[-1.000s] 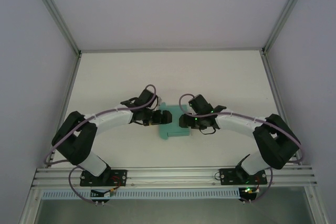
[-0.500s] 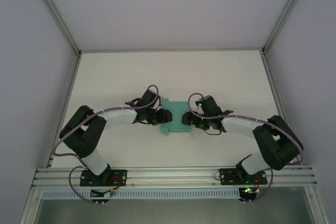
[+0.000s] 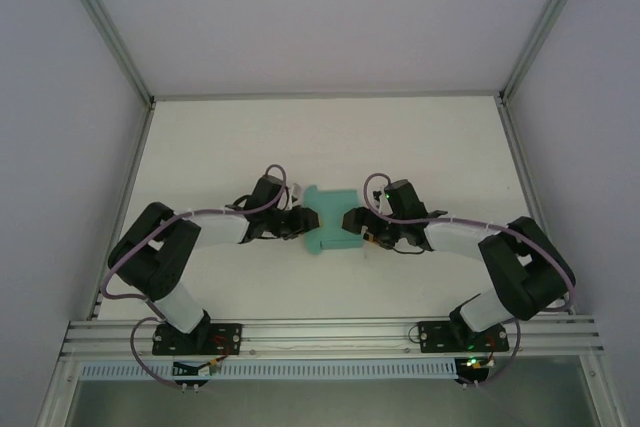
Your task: Assemble paper box
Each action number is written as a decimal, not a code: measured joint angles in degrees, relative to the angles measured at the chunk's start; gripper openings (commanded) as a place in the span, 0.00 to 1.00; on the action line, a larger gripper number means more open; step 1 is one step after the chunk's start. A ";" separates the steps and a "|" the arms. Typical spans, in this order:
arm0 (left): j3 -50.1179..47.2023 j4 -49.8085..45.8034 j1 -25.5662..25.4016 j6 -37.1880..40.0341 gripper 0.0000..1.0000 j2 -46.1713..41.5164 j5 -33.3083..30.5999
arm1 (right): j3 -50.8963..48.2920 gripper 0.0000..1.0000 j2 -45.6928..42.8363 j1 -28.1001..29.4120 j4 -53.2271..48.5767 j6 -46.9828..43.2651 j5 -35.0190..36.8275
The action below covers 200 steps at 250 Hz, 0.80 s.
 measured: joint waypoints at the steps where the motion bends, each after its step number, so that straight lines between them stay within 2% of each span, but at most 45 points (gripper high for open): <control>1: -0.13 0.15 0.04 -0.02 0.20 -0.04 0.02 | 0.02 0.88 0.00 0.00 0.00 0.02 -0.02; 29: -3.04 4.00 0.68 -0.66 0.19 -1.16 0.39 | 0.39 0.89 0.24 0.00 0.24 0.35 -1.16; 109: -11.41 21.00 5.22 -4.81 0.12 -0.04 7.10 | 1.51 0.89 1.36 0.00 1.55 1.86 -3.96; 134: -13.79 29.57 6.32 -7.21 0.04 2.60 9.68 | 1.51 0.89 2.23 0.00 2.36 2.51 -4.70; 200: -16.74 54.38 8.50 -15.69 0.03 14.08 17.09 | 2.58 0.86 5.86 -0.02 5.07 3.10 -8.09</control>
